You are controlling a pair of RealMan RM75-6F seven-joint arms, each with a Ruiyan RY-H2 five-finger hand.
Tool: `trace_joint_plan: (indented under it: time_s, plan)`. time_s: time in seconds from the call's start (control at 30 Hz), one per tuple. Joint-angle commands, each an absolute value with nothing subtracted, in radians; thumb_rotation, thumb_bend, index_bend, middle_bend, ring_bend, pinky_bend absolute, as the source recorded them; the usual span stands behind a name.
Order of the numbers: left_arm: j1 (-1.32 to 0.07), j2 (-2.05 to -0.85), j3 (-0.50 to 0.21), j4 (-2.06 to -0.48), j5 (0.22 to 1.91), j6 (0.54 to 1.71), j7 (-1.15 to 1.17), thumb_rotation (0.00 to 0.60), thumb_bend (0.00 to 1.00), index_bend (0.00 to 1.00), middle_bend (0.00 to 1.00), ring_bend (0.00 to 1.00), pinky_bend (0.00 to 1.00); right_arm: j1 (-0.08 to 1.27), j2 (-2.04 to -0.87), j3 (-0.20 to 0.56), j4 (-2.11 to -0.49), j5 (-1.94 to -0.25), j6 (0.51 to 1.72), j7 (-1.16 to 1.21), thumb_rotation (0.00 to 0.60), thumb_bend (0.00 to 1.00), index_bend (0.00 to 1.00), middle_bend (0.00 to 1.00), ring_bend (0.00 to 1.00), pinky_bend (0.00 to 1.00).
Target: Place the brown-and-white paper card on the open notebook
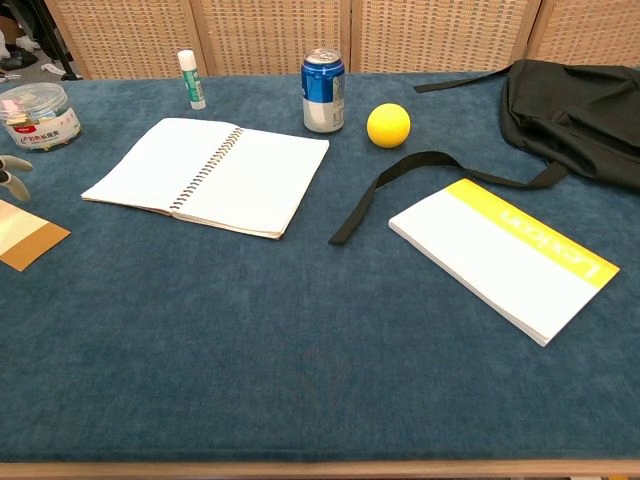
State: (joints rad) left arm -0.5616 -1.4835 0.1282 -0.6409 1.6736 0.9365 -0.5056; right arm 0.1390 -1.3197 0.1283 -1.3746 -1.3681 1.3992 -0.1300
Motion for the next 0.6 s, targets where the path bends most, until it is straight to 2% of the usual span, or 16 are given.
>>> trace_joint_plan:
  time_s: [0.03,0.2,0.33,0.47,0.6]
  plan:
    - [-0.567,-1.485,0.131,-0.652,1.669,0.927,-0.502,0.600,0.26,0.31,0.00,0.00,0.00,0.139,-1.320,0.128,-1.374,-1.367,1.399,-0.129,0.600,0.00,0.08,0.00,0.00,0.00]
    - [-0.570,-1.484,0.131,-0.666,1.661,0.929,-0.496,0.600,0.27,0.41,0.00,0.00,0.00,0.139,-1.319,0.129,-1.374,-1.366,1.400,-0.125,0.600,0.00,0.08,0.00,0.00,0.00]
    - [-0.568,-1.479,0.131,-0.672,1.654,0.934,-0.491,0.600,0.30,0.54,0.00,0.00,0.00,0.139,-1.317,0.130,-1.374,-1.365,1.400,-0.122,0.600,0.00,0.08,0.00,0.00,0.00]
    - [-0.560,-1.469,0.125,-0.678,1.649,0.970,-0.485,0.600,0.31,0.55,0.00,0.00,0.00,0.139,-1.316,0.129,-1.375,-1.366,1.401,-0.120,0.600,0.00,0.08,0.00,0.00,0.00]
    - [-0.549,-1.446,0.102,-0.692,1.653,1.080,-0.456,0.600,0.31,0.55,0.00,0.00,0.00,0.139,-1.314,0.130,-1.379,-1.365,1.402,-0.117,0.600,0.00,0.08,0.00,0.00,0.00]
